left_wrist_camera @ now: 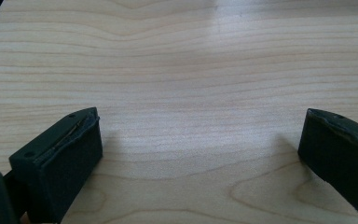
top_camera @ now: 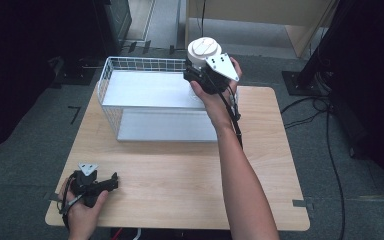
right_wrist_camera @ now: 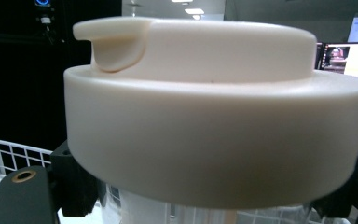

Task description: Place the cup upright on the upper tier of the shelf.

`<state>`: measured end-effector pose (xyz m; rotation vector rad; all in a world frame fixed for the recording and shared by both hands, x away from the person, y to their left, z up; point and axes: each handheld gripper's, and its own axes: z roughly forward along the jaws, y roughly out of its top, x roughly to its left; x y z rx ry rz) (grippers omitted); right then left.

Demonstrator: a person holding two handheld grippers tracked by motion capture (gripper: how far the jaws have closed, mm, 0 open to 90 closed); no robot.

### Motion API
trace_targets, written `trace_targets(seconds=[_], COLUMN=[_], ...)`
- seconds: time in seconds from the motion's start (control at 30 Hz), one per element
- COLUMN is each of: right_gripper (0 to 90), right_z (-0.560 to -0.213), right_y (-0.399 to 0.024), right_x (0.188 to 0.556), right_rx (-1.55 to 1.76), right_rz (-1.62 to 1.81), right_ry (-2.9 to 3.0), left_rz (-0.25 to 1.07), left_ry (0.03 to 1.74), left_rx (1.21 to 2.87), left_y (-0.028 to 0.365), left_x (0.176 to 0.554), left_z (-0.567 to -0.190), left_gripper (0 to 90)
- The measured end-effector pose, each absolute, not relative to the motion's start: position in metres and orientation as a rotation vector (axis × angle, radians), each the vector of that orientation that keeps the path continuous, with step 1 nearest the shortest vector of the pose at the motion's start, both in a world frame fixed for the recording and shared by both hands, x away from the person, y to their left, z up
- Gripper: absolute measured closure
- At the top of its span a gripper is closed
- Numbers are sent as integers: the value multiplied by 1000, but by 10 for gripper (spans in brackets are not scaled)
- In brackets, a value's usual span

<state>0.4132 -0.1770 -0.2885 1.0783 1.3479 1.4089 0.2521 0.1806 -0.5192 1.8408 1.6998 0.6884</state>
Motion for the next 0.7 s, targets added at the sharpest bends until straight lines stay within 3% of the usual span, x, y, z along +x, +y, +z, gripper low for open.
trace_targets(seconds=[0.23, 0.7], right_gripper=[2, 2], right_z=[-287, -294], right_y=[-184, -187], right_x=[413, 391], right_rx=[1076, 1087], right_rz=[1392, 1443], right_ry=[1432, 1418], left_rz=[689, 689], left_ry=[1700, 1700], left_rx=[1842, 1843], left_y=[180, 180], left_x=[252, 252], left_z=[-519, -519], left_gripper=[0, 0])
